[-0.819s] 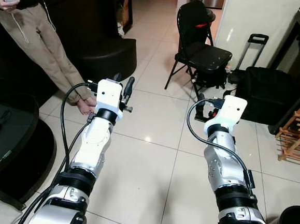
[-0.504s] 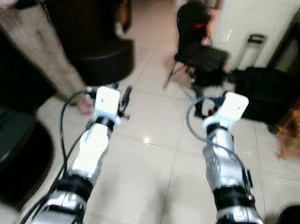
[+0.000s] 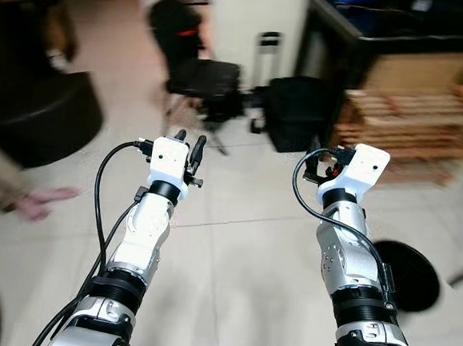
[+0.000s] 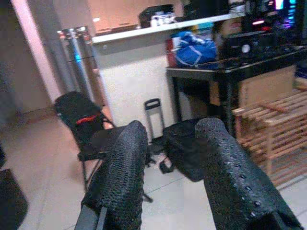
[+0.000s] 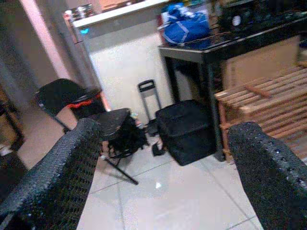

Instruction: Picking trash to rubbish bin

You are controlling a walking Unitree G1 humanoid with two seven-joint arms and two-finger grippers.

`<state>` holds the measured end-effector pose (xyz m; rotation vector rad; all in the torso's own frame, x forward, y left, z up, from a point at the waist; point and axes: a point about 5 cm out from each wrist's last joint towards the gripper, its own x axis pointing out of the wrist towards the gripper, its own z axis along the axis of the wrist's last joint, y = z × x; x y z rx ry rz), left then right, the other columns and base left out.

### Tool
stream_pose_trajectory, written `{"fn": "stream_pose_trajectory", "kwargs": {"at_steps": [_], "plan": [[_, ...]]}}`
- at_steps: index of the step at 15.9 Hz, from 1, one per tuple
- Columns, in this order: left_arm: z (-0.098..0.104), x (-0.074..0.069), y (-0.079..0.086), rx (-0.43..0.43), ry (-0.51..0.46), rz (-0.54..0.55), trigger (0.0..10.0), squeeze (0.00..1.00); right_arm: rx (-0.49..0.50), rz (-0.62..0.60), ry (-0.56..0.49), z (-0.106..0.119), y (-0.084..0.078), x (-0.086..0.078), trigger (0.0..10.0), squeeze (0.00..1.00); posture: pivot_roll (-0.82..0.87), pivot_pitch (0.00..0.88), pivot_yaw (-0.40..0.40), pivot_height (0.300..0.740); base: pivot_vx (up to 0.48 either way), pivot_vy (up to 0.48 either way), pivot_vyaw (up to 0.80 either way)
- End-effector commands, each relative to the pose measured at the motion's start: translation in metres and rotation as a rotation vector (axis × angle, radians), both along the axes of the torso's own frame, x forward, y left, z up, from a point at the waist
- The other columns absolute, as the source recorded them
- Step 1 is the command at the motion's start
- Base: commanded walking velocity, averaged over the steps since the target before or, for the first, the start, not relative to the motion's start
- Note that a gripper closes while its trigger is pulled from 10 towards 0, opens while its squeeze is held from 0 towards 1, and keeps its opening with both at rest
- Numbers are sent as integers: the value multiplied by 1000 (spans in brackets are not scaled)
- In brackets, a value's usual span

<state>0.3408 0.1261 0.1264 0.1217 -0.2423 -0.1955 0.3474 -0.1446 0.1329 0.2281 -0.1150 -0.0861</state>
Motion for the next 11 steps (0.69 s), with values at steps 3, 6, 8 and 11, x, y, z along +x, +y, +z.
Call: {"fn": "stream_pose_trajectory", "kwargs": {"at_steps": [3,6,8,11], "plan": [[-3,0,3,15,19,16,10000,0,5,10,-11,5,1,2,10000,0,-31,0,82,740,0,0,-800],[-5,0,3,36,29,25,10000,0,5,14,-16,6,2,1,10000,0,-22,0,85,740,0,0,-800],[-5,1,3,33,28,34,10000,0,5,19,-12,5,3,1,10000,0,-17,0,80,740,0,-240,-800],[-5,0,5,29,29,41,10000,0,3,21,-9,5,3,2,10000,0,-14,0,78,740,0,0,-800]]}}
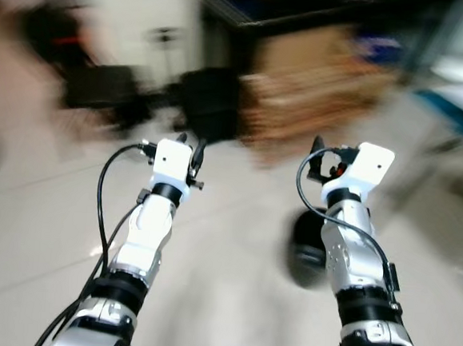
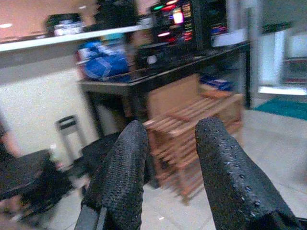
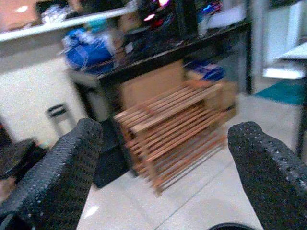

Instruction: Picking trash to rubbish bin

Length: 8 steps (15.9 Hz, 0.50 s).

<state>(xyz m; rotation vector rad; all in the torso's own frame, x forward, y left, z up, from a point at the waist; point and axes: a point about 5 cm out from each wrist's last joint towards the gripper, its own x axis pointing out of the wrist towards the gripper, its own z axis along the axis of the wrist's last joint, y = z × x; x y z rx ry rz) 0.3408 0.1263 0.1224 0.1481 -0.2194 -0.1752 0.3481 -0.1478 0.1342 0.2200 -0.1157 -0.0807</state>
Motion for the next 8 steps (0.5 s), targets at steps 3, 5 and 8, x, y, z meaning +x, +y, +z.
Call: {"fn": "stream_pose_trajectory", "kwargs": {"at_steps": [3,5,8], "plan": [[-1,1,5,6,10,16,10000,0,14,22,-5,2,7,1,10000,0,-13,0,81,740,0,0,-800],[-1,1,5,10,11,12,10000,0,14,21,-4,2,7,1,10000,0,-15,0,84,740,0,0,-800],[-2,1,4,12,13,5,10000,0,14,22,-3,1,7,0,10000,0,-16,0,85,740,0,0,-800]]}}
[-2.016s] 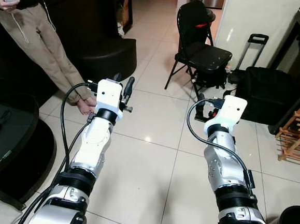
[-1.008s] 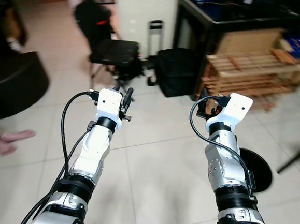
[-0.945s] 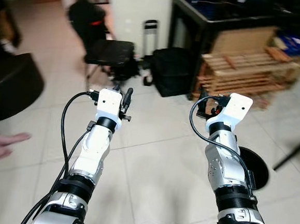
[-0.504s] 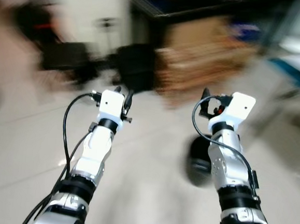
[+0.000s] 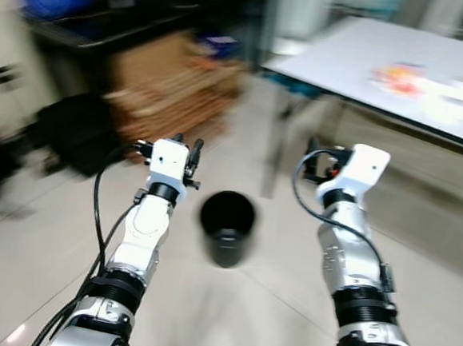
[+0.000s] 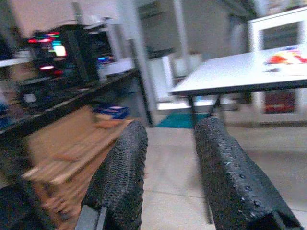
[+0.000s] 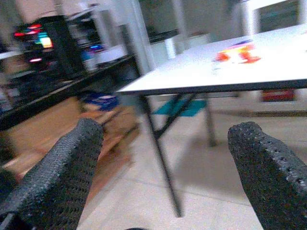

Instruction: Picking trash to rubbish bin

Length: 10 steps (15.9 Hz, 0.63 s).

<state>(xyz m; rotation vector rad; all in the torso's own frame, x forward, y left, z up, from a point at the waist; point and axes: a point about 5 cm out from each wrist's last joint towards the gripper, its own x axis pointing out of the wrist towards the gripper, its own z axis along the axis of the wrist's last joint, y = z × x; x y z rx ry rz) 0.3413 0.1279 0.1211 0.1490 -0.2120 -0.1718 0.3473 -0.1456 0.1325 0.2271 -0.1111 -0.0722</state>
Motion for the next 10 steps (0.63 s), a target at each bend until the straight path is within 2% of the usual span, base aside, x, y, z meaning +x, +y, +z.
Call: {"fn": "stream_pose_trajectory", "kwargs": {"at_steps": [1,10], "plan": [[0,1,2,11,7,0,10000,0,8,13,-6,2,5,1,10000,0,-15,0,84,740,0,0,-800],[-3,0,2,12,20,-3,10000,0,5,18,-1,2,6,1,10000,0,-12,0,80,740,0,0,-800]]}}
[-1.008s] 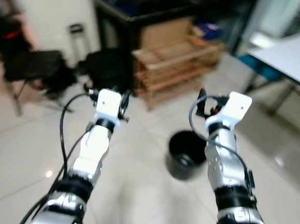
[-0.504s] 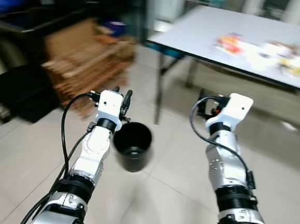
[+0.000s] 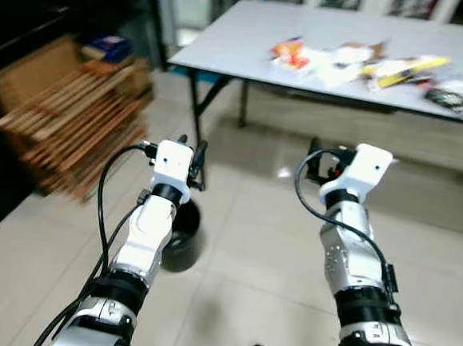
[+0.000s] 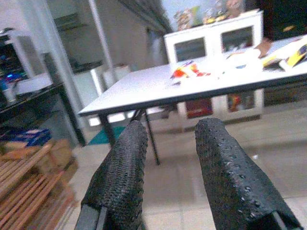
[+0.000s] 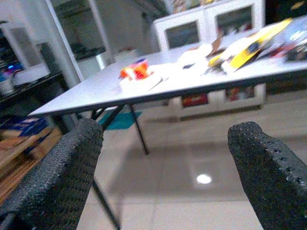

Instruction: Picking trash to rubbish bin

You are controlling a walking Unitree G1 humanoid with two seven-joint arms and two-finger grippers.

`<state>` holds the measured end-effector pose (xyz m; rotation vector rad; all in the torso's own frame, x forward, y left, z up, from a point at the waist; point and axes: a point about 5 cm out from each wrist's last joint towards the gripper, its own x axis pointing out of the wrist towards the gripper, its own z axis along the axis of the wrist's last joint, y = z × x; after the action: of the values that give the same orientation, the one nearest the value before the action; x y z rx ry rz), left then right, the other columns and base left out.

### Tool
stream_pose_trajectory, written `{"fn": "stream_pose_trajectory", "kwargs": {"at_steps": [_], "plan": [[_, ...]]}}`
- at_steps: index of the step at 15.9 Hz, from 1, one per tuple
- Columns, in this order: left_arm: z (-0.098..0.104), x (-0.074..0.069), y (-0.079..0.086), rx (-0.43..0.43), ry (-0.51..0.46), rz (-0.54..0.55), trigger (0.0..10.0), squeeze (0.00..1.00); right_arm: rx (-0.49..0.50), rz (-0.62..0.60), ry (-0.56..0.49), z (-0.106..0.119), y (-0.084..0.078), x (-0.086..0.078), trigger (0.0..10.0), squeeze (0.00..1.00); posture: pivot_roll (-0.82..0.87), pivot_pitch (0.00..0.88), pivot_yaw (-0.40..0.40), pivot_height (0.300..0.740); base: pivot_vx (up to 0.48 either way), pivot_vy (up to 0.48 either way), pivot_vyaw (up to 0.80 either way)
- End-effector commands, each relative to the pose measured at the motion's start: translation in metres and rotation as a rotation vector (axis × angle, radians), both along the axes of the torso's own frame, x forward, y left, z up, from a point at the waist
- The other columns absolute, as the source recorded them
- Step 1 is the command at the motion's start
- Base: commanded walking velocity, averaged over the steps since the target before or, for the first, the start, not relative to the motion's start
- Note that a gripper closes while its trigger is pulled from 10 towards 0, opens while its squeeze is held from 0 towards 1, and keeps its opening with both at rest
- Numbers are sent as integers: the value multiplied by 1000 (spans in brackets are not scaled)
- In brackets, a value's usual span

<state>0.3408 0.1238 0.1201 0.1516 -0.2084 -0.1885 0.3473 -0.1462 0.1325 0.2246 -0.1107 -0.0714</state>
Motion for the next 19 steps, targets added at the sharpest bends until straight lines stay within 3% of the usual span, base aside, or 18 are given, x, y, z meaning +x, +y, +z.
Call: {"fn": "stream_pose_trajectory", "kwargs": {"at_steps": [1,8,16,19], "plan": [[-2,1,5,8,16,11,10000,0,7,17,-1,2,6,1,10000,0,-12,0,79,740,0,0,-800],[-2,-1,3,-3,15,0,10000,0,4,20,1,2,7,1,10000,0,-9,0,74,740,0,0,-800],[-4,1,6,7,42,36,10000,0,-4,22,-7,4,7,2,10000,0,-8,0,71,740,0,0,0],[-4,2,9,18,45,51,10000,0,2,26,-3,4,8,2,10000,0,-7,0,71,740,268,0,0]]}}
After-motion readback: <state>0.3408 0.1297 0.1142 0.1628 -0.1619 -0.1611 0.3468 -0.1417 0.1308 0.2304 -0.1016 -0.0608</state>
